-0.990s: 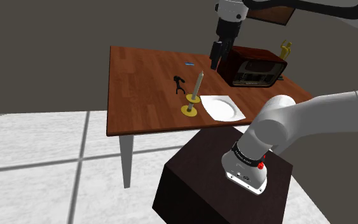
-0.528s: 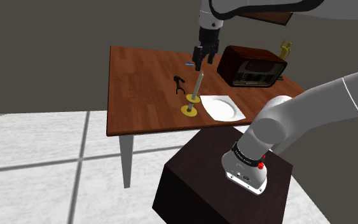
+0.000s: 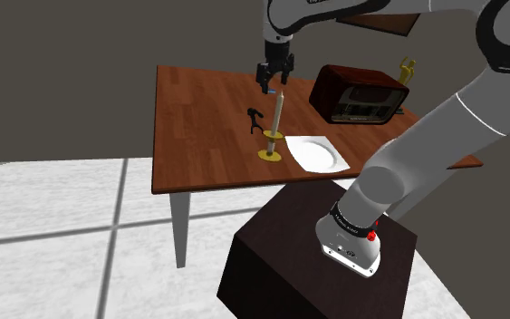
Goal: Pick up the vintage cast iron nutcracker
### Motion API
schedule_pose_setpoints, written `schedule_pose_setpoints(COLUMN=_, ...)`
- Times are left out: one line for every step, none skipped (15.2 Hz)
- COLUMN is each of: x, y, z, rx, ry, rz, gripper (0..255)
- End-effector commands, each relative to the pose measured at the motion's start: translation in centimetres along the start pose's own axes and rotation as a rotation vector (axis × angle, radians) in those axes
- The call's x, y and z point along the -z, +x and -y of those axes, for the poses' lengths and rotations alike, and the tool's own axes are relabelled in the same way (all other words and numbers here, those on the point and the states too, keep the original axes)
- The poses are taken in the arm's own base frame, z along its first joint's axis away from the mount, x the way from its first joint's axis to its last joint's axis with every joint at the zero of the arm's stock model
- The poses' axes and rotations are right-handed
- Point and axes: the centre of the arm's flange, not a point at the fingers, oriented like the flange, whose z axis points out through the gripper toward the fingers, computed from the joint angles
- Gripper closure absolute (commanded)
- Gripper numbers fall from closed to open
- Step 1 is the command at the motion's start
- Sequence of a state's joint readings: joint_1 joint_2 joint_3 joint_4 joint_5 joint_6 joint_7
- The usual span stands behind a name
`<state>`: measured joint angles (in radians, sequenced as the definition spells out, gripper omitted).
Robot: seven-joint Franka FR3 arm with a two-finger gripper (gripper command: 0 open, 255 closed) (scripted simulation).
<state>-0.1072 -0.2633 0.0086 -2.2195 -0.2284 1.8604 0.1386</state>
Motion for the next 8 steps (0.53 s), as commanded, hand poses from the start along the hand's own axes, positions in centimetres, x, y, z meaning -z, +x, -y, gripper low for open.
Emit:
schedule_pose_setpoints(x=-3.9, y=2.0, z=0.2, rx=-0.048, ry=0.059, rz=0.093, gripper=0)
schedule_pose_setpoints(x=-4.6, y=3.1, z=-0.1, rx=-0.065, ry=0.058, rz=0.101, gripper=0)
schedule_pose_setpoints(x=-5.4, y=4.2, z=-0.4, rx=-0.081, ry=0.056, rz=0.108, gripper=0)
schedule_pose_setpoints(x=-6.2, y=5.3, z=-0.8, rx=-0.098, ry=0.055, rz=0.115, gripper=0)
schedule_pose_setpoints(x=-7.0, y=6.4, z=-1.2, rx=-0.114, ry=0.053, rz=0.122, gripper=0)
schedule_pose_setpoints(x=-7.8, y=7.5, z=-1.6, rx=-0.131, ry=0.052, rz=0.130, gripper=0)
schedule_pose_setpoints(x=-8.6, y=8.6, z=-2.0, rx=-0.148, ry=0.050, rz=0.137, gripper=0)
schedule_pose_setpoints(x=-9.4, y=9.6, z=-2.4, rx=-0.164, ry=0.049, rz=0.144, gripper=0)
